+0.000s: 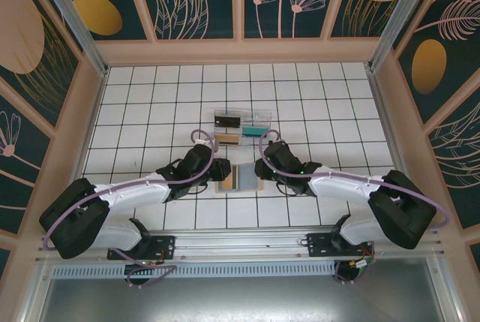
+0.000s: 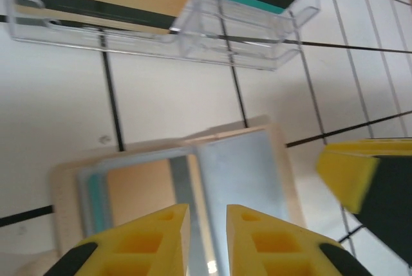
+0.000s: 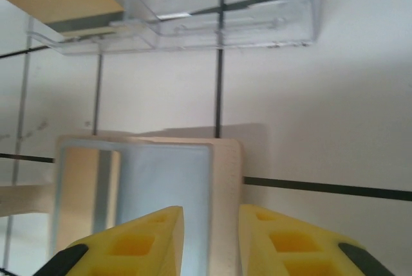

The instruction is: Take the credit cards out of the card holder

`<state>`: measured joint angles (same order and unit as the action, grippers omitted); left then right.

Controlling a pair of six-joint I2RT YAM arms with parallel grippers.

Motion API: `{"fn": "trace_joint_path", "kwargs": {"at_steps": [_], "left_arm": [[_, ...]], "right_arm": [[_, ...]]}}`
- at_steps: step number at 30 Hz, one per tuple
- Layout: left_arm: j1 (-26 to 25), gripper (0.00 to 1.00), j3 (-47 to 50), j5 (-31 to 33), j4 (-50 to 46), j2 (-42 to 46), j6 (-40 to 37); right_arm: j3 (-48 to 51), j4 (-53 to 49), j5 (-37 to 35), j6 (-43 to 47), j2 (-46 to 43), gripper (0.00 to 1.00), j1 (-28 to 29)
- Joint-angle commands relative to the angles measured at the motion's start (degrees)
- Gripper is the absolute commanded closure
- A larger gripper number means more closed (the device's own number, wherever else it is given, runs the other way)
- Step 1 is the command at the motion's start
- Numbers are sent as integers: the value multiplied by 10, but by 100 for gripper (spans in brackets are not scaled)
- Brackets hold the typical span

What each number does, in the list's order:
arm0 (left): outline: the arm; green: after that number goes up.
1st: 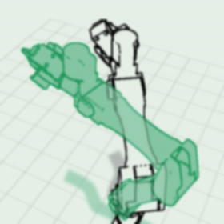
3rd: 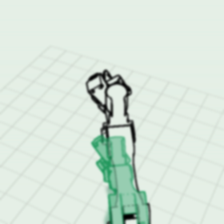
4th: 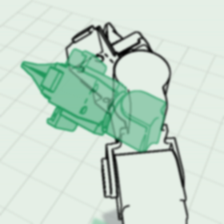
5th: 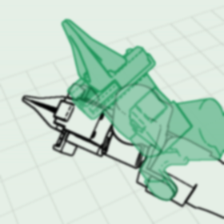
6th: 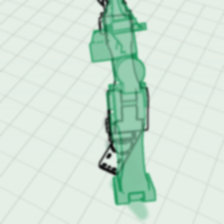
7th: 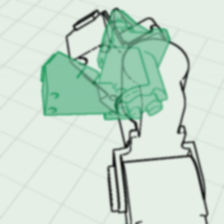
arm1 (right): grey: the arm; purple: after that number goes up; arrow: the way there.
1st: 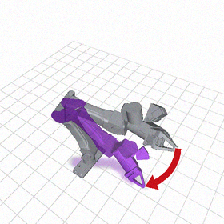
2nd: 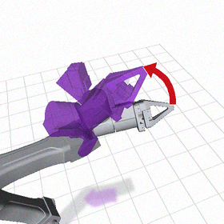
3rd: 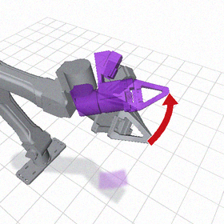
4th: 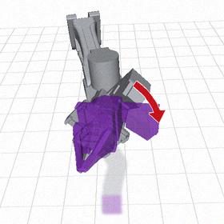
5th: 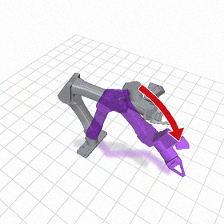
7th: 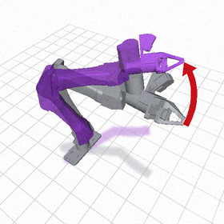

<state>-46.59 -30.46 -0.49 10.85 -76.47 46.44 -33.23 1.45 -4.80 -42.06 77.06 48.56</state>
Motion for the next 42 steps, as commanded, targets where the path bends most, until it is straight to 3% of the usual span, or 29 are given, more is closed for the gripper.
{"fn": "trace_joint_path", "kwargs": {"at_steps": [1,11,29,42], "left_arm": [[7,79,7,9,-14,-22,-20],[10,81,22,-4,12,-51,-10],[9,82,48,-15,27,-70,29],[9,87,55,-26,39,-75,36]], "right_arm": [[-26,9,23,7,0,74,15],[-27,108,116,-40,68,88,25],[-28,176,174,-79,165,87,25],[-23,203,191,-88,174,82,25]]}}
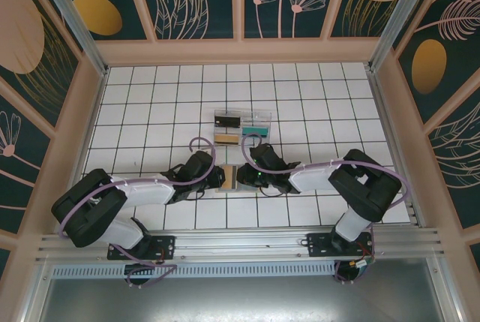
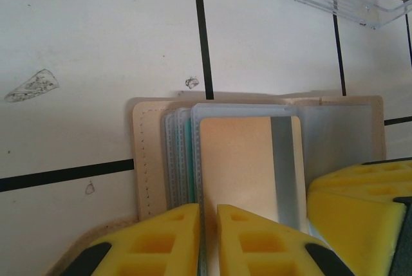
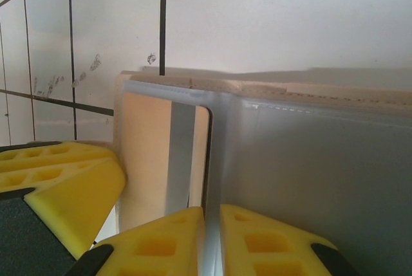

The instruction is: Take the credit cards out of the card holder

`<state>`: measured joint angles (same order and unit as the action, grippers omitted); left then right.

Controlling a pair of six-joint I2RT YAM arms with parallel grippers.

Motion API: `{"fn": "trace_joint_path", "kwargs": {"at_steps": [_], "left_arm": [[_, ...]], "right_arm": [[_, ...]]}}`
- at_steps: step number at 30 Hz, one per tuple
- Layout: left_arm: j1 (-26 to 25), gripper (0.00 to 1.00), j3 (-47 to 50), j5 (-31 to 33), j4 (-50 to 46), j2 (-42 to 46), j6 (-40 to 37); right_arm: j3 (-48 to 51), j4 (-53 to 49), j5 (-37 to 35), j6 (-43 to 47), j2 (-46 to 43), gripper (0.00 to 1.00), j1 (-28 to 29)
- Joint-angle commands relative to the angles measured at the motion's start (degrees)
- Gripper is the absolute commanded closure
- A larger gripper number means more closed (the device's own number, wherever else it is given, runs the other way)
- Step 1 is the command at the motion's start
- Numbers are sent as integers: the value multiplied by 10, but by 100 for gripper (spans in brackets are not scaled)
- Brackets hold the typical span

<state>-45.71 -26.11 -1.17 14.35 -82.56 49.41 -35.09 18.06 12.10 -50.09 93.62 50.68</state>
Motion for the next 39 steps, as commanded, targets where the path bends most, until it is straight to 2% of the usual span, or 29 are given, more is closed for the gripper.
{"fn": "trace_joint_path", "kwargs": {"at_steps": [1,12,30,39], "left_arm": [[0,88,12,-19,3,-15,7],[0,97,11,-18,0,-20,13],[0,98,9,-15,-5,-24,11],[0,98,9,-7,-11,-22,10]], "right_arm": [[-4,38,23,-8,9,82,4],[7,49,16,-13,-5,83,1],[17,68,15,-20,-13,83,-2],[26,46,-16,-15,-48,83,-2]]}}
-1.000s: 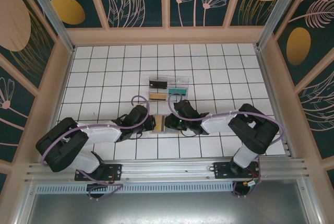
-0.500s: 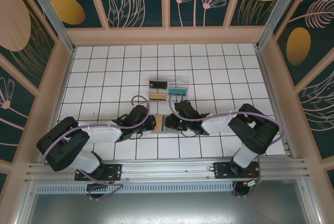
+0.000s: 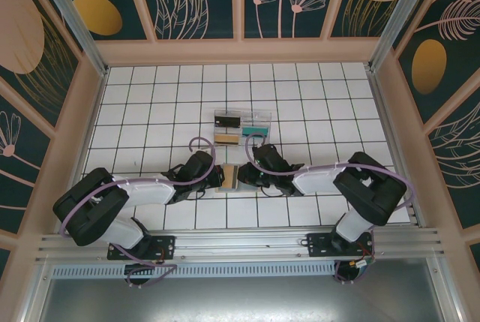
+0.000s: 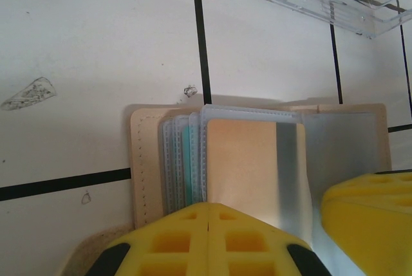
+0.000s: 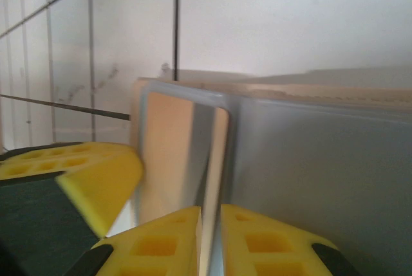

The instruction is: Take the credit cards out of the card holder

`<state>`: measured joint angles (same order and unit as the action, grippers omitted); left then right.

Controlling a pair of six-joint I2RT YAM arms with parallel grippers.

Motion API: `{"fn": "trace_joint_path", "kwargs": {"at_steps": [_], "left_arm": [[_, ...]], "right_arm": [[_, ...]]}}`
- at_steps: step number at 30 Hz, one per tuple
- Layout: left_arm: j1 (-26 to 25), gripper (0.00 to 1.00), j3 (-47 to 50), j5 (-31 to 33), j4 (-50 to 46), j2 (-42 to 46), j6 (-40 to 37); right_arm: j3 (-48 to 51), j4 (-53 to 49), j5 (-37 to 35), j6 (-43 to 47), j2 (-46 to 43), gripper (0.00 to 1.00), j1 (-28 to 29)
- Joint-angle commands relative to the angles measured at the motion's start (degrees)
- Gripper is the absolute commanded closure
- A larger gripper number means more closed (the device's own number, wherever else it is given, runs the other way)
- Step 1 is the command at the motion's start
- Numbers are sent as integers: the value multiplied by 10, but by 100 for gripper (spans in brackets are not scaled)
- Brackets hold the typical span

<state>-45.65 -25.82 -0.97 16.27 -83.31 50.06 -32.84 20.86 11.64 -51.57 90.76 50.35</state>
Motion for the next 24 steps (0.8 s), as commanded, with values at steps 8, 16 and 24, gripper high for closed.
{"fn": "trace_joint_path", "kwargs": {"at_steps": [8,16,24], "left_arm": [[0,98,3,-9,-33,-15,2],[0,98,2,-10,-34,-14,1],[0,98,0,-12,-33,-16,1]], "right_arm": [[0,27,7,-5,8,83,1],[-1,33,15,-9,29,83,1],[1,45,27,-13,36,83,1]]}}
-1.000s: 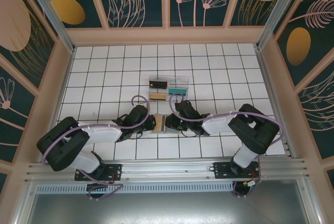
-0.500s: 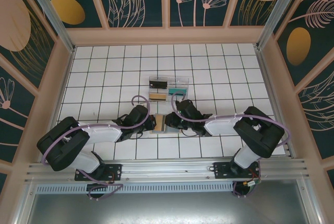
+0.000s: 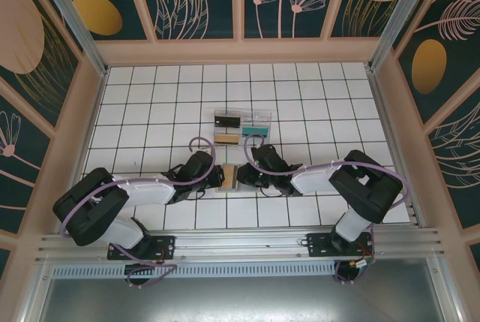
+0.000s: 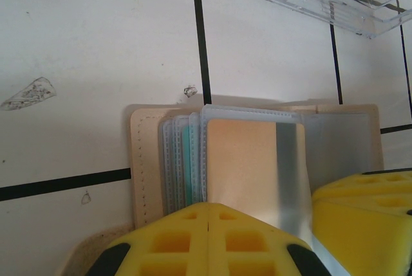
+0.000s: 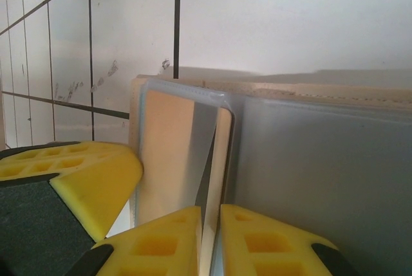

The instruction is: Take the credit cards out of the card holder

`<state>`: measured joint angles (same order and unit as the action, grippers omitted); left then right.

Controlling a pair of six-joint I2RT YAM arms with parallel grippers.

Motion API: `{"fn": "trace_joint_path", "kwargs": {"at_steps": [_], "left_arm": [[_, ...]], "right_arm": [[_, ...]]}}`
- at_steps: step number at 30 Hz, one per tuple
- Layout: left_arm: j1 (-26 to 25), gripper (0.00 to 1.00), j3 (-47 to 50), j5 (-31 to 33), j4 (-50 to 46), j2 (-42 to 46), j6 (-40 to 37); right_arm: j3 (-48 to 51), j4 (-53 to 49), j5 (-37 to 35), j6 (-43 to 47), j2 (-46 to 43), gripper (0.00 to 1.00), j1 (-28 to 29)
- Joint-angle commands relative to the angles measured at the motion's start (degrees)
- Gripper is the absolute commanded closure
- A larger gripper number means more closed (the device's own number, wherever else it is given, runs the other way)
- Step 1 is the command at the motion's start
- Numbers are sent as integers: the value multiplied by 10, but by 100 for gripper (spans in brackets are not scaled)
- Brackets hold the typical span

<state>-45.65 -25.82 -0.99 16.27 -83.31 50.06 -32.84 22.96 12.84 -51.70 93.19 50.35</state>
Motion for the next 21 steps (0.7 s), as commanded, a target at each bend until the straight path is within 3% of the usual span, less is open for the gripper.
{"fn": "trace_joint_path", "kwargs": {"at_steps": [1,15,21], "left_arm": [[-1,98,0,-13,-32,-16,1],[0,98,-1,-12,-34,-15,2],[-1,98,1,-15,-30,-16,3]], "right_arm": [[2,31,19,-14,14,83,1],[-6,-19,0,-15,10,83,1],[5,23,21,-24,19,81,1]]}}
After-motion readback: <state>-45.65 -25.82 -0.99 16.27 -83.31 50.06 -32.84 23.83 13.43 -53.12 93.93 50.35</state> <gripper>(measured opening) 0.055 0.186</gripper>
